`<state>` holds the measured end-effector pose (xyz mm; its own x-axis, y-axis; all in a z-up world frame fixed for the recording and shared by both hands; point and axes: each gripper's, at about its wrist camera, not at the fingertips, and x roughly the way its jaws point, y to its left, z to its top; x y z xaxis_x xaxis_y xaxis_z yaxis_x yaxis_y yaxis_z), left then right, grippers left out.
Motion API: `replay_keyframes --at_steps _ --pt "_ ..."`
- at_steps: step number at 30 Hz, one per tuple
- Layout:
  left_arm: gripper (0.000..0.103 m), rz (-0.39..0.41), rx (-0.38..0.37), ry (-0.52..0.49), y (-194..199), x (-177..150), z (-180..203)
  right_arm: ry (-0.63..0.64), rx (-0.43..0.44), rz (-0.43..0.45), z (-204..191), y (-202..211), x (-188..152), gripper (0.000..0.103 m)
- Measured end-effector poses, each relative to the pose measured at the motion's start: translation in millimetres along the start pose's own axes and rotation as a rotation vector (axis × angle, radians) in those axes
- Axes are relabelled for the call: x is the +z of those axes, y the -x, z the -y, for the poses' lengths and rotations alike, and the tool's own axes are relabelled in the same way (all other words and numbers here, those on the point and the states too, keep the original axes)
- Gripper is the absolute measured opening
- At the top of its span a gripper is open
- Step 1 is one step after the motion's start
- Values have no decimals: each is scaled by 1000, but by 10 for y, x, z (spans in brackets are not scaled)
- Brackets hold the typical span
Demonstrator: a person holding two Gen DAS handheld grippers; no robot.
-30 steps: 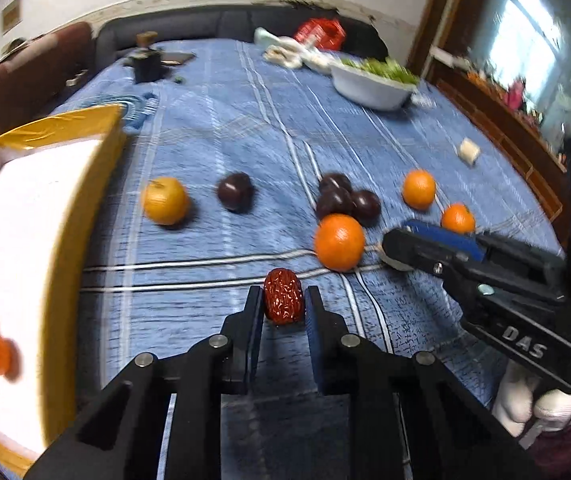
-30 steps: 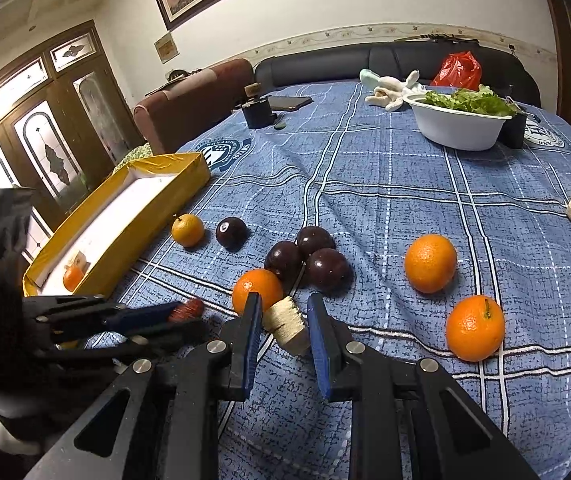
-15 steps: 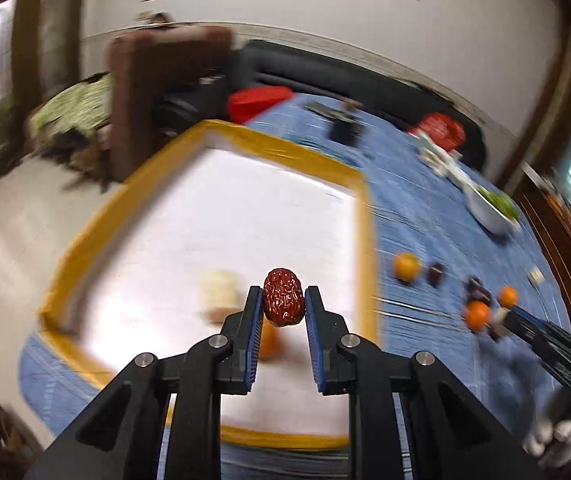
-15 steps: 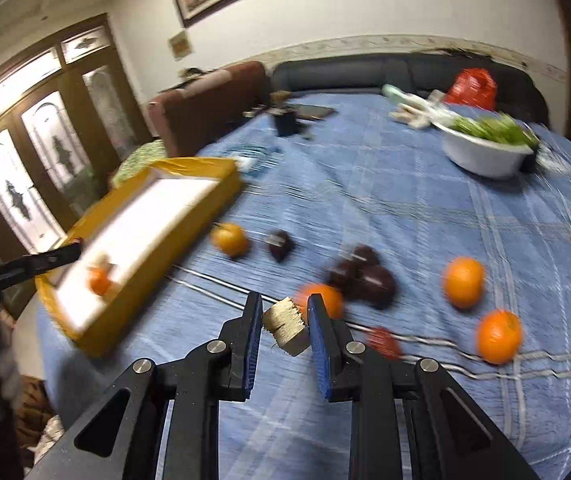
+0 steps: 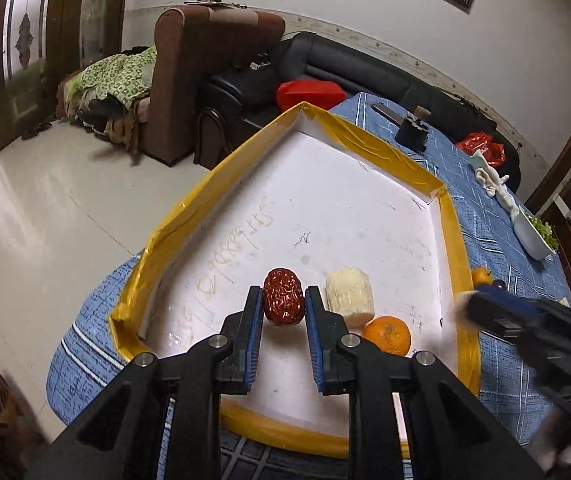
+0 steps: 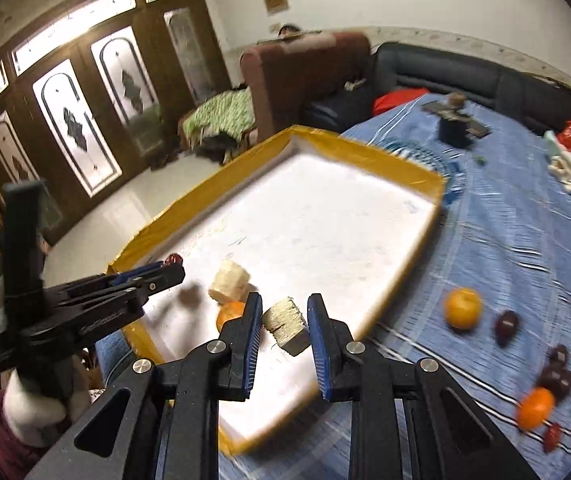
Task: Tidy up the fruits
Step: 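Carry the date and chunk over the tray and release both, then move both open tools back toward the remaining fruit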
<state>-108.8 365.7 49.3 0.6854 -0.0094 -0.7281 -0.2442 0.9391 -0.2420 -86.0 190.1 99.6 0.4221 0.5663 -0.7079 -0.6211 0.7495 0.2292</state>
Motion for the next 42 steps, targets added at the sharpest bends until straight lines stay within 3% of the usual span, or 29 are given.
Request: replay_keyframes --at_steps 6,8,9,13,21,27,42 --pt "20 8 -52 13 39 -7 -46 24 -26 -81 -130 -472 8 27" --pt "34 7 -61 30 55 -4 -71 30 -41 -70 -152 -479 26 27" --pt "51 11 -67 50 77 -5 -103 33 -42 -69 -169 -472 26 27" --pt "56 36 -78 82 189 12 -134 47 -45 -41 -191 -366 34 28" --pt "71 69 -73 74 428 18 8 13 -33 53 -88 117 -87 42" --pt "72 65 -91 22 498 -11 321 -104 -74 108 377 567 -390 49" --pt "72 4 -144 -96 455 -167 1035 -460 -348 192 2045 1720 -1402 54"
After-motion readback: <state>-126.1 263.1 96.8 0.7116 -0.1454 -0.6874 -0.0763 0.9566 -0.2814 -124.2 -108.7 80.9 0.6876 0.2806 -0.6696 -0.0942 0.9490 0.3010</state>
